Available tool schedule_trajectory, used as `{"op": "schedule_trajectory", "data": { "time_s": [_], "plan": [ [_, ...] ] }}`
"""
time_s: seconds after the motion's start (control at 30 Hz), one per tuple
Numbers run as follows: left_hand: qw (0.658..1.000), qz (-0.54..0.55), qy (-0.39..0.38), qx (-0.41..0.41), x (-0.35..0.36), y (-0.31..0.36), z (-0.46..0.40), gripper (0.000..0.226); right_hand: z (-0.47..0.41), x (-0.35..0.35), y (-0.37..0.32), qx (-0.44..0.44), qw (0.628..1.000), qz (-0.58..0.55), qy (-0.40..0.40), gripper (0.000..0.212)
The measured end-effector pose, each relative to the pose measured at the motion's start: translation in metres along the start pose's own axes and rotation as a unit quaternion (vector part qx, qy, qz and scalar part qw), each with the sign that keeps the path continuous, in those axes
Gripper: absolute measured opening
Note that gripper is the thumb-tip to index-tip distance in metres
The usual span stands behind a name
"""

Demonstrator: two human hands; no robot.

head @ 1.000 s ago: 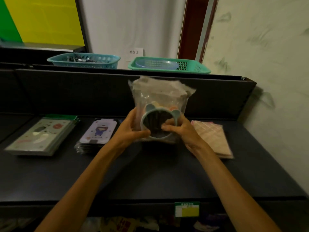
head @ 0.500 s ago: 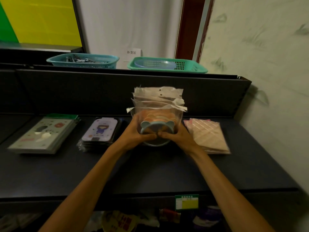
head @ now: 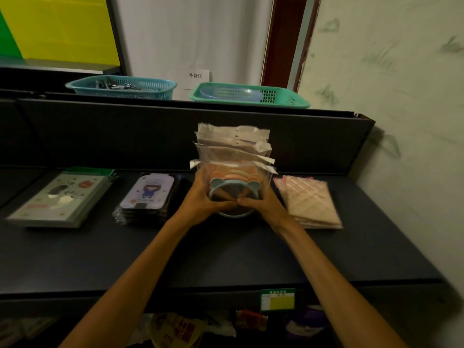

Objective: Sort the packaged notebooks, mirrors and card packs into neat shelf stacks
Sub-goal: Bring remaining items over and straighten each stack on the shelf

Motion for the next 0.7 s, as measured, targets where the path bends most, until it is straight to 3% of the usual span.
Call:
{"op": "schedule_trajectory", "data": {
  "time_s": [0.07,0.23,0.47,0.7],
  "plan": [
    [1.000,-0.004,-0.012,-0.006,-0.001,-0.001,0.001,0.114,-0.002,0.004,0.004,-0.003,1.000,0.006,0.019,0.061],
    [0.999,-0.028,-0.018,0.006,0.000,-0.006,0.000,0.097,-0.007,0.016,0.005,-0.014,0.999,0.012,0.036,0.051],
    [1.000,-0.009,-0.015,-0.024,-0.011,-0.004,0.005,0.103,-0.006,0.002,0.016,0.021,0.998,0.050,0.032,0.073],
    [0.998,-0.013,0.000,-0.058,-0.018,0.010,0.008,0.070,-0.007,0.001,-0.001,0.067,0.996,0.021,0.059,0.055]
  ]
}}
Point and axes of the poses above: each hand's wrist, its own z-axis away from the middle knuckle, its own x-axis out of the palm, y = z × x, the point moved 1 cm from there along -z, towards the middle knuckle, and after that the axes turned 1 degree about -y, right-handed, at the moved point
